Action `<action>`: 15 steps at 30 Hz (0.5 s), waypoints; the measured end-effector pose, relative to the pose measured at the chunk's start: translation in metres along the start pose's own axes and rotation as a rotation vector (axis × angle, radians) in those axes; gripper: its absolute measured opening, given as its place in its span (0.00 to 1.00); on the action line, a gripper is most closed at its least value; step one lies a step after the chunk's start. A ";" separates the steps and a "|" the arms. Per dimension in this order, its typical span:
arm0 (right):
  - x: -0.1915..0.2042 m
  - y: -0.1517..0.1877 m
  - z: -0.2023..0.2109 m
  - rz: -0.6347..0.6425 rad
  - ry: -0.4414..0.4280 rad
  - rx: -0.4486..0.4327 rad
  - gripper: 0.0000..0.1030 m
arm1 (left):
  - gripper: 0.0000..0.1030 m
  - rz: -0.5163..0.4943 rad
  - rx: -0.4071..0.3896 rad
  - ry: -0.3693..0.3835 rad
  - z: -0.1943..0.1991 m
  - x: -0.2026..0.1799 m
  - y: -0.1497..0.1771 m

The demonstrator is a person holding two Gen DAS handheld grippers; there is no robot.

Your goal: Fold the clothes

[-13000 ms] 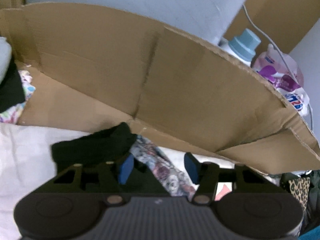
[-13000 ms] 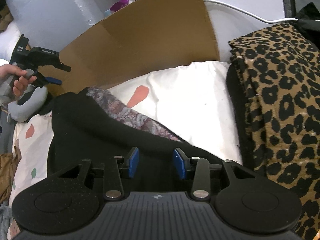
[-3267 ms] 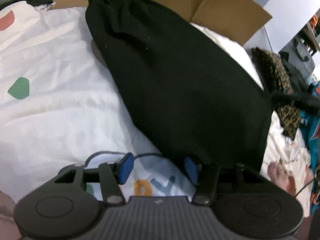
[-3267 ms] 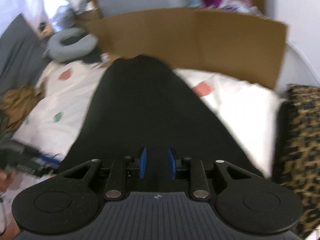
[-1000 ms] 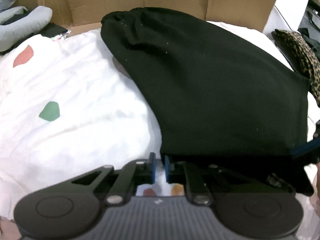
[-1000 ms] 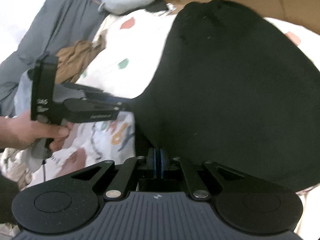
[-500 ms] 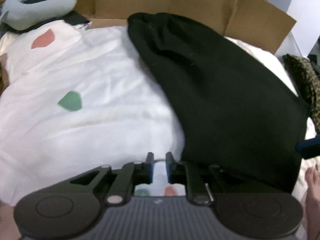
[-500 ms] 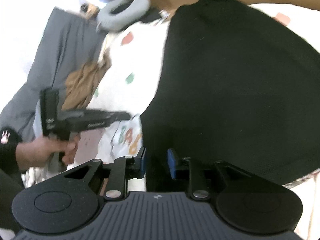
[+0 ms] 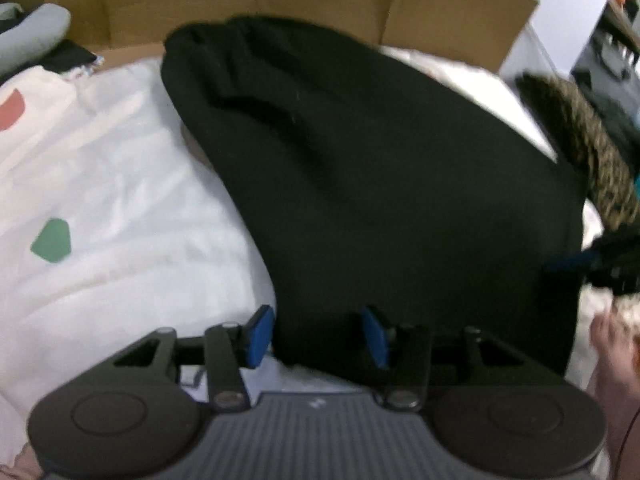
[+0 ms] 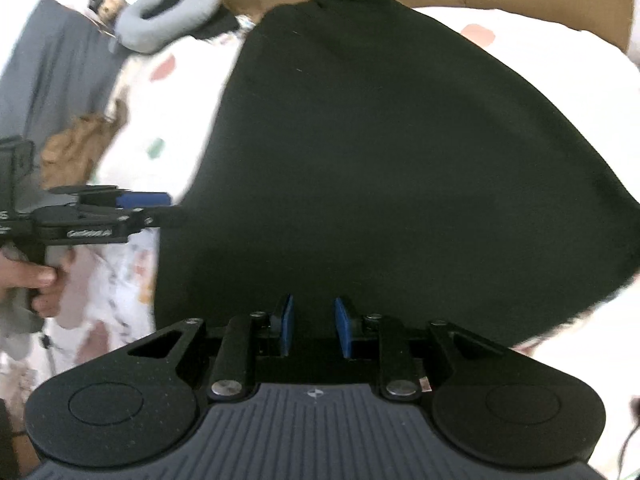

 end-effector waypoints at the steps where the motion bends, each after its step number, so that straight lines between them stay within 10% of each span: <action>1: -0.006 0.001 0.000 -0.010 0.017 0.003 0.24 | 0.53 -0.011 0.013 -0.009 -0.002 0.000 0.004; 7: -0.025 0.006 0.006 -0.048 0.066 0.001 0.23 | 0.53 -0.041 0.039 -0.048 0.010 0.000 0.015; 15: -0.033 0.007 0.014 -0.072 0.082 -0.021 0.23 | 0.53 -0.022 -0.008 0.096 0.036 -0.029 0.007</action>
Point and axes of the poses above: each gripper's, at about its wrist camera, not at the fingertips, and z roughly against the way its jaws point, x to its left, y to its underside, the point moved 8 cm from there along -z, roughly the way its jaws point, and after that the axes turned 2 degrees about -z, right-handed, at the moved point
